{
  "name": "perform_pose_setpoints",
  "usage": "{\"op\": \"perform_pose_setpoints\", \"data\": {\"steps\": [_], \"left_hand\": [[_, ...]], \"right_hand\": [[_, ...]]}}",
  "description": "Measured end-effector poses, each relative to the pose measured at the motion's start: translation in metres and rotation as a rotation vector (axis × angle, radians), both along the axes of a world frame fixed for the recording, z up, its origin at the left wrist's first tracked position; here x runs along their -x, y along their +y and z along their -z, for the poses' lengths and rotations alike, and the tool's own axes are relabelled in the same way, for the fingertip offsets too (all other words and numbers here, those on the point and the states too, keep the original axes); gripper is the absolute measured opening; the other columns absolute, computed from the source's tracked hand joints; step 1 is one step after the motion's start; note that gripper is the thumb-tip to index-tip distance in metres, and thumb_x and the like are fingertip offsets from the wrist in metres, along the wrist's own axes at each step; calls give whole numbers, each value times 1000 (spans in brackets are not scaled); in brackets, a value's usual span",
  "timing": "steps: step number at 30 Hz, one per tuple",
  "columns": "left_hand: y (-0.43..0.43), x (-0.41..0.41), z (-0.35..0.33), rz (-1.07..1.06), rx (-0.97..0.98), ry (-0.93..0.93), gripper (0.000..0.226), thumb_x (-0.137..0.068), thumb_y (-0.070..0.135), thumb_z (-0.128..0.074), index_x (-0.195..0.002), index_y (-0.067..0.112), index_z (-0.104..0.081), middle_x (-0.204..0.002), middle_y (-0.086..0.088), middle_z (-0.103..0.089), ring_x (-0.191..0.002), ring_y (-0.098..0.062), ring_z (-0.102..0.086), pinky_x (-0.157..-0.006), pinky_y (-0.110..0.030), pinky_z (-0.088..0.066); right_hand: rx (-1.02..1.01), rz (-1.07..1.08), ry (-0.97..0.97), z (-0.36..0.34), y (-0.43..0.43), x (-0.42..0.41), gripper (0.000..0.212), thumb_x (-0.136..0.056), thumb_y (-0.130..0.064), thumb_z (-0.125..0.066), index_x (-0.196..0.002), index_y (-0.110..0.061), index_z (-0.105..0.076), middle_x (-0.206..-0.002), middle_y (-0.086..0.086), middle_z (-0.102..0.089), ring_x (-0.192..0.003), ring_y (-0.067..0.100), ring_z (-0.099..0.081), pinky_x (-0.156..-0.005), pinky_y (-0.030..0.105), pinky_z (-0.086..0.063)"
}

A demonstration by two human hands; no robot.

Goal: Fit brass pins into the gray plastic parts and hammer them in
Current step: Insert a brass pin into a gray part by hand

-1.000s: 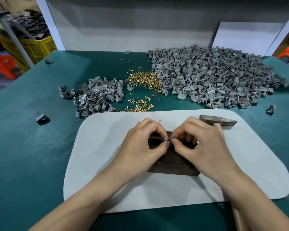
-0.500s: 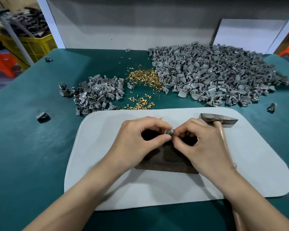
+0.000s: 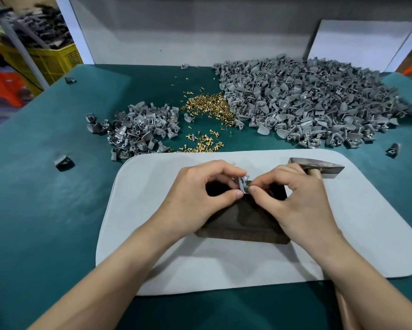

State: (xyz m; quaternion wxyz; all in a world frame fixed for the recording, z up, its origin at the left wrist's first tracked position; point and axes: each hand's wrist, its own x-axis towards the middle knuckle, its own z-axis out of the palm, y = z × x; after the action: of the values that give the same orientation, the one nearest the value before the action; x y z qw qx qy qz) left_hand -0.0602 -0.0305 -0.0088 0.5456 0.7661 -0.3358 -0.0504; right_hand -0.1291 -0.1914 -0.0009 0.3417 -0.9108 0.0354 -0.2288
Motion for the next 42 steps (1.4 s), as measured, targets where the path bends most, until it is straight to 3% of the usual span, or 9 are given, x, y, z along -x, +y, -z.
{"op": "perform_pose_setpoints", "data": {"steps": [19,31,42], "left_hand": [[2,-2,1,36,18,22,26,-76,8,-77,-98,19,-70,-85,6,-70,-85,-2,-66,-84,-15,-46],[1,-2,0,45,22,-2,26,-75,5,-76,-99,13,-72,-93,-2,-72,-88,-9,-66,-98,-37,-46],[0,-1,-1,51,14,-1,26,-76,1,-76,-100,10,-72,-94,-4,-70,-88,-11,-65,-94,-35,-48]], "right_hand": [[-67,-47,34,-1,-3,0,21,-72,-11,-79,-66,-28,-67,-66,-12,-65,-77,4,-51,-74,-6,-20],[-6,-42,-28,2,-2,-1,21,-68,-4,-80,-63,-20,-68,-63,-10,-63,-72,5,-48,-75,-3,-23],[65,-38,-66,0,-2,-3,25,-65,-2,-81,-61,-21,-66,-61,-14,-59,-72,2,-47,-76,-1,-26]]}}
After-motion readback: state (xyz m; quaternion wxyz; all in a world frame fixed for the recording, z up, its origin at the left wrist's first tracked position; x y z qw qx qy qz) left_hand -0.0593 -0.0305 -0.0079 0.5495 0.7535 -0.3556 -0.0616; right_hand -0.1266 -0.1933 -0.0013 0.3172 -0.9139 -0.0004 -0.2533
